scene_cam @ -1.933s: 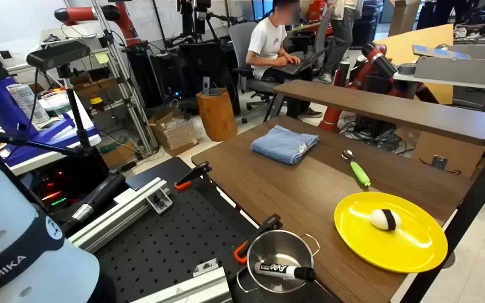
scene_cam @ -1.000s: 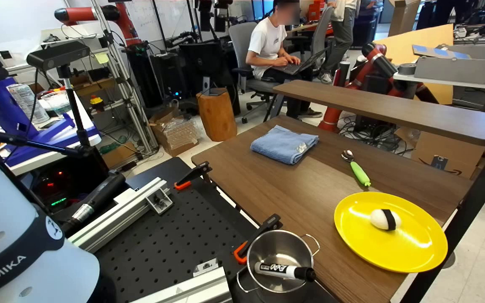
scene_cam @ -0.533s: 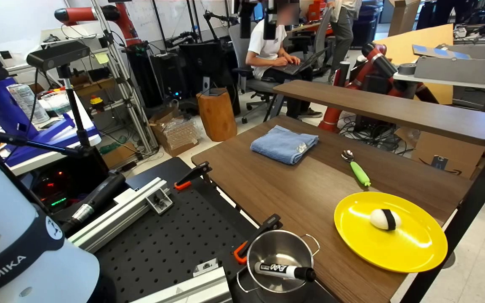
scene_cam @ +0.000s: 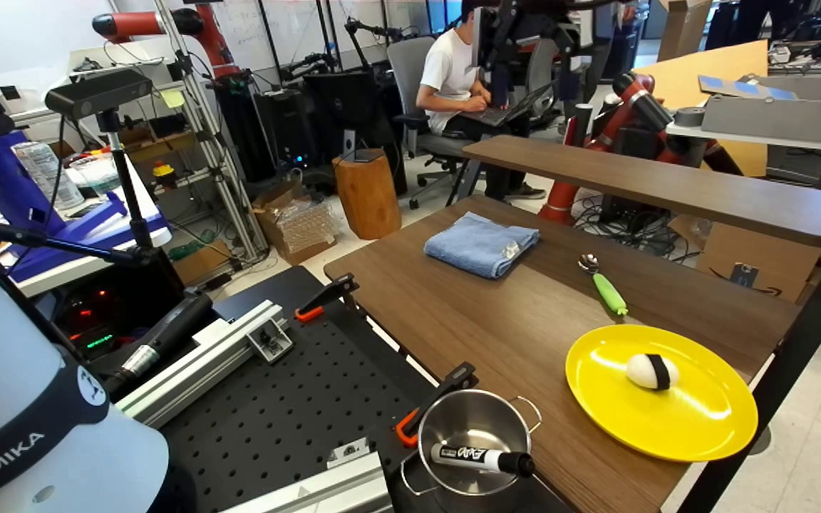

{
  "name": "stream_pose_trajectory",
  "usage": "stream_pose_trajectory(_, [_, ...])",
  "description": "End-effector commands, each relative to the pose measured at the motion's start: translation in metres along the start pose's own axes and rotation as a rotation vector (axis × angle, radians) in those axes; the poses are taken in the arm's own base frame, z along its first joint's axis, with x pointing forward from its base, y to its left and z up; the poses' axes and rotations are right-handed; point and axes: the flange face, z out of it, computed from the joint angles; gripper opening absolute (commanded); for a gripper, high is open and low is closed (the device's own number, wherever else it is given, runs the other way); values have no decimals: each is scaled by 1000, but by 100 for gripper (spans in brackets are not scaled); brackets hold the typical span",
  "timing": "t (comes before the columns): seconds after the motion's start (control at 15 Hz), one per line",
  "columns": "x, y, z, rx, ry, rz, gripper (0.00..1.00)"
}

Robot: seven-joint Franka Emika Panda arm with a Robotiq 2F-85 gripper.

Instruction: Move the green spoon slightly to the left

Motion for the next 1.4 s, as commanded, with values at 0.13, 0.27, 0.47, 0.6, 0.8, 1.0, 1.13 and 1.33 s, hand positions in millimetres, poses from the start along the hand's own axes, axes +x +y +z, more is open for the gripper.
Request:
stream_pose_trajectory(0.13, [56,24,39,-184,31,-198,100])
stream_pose_trajectory(0.27, [68,28,54,-219,58,-262,100])
stream_pose_trajectory(0.47, [85,29,82,-169,120,-355,100])
stream_pose_trajectory(0.6, [91,30,100,-119,159,-419,100])
stream_pose_trajectory(0.8, [100,34,125,-43,197,-480,100])
stream_pose_trajectory(1.0, [108,38,151,38,197,-530,100])
stream_pose_trajectory(1.13, [112,41,166,81,179,-552,100])
stream_pose_trajectory(1.33, [122,46,187,81,161,-566,100])
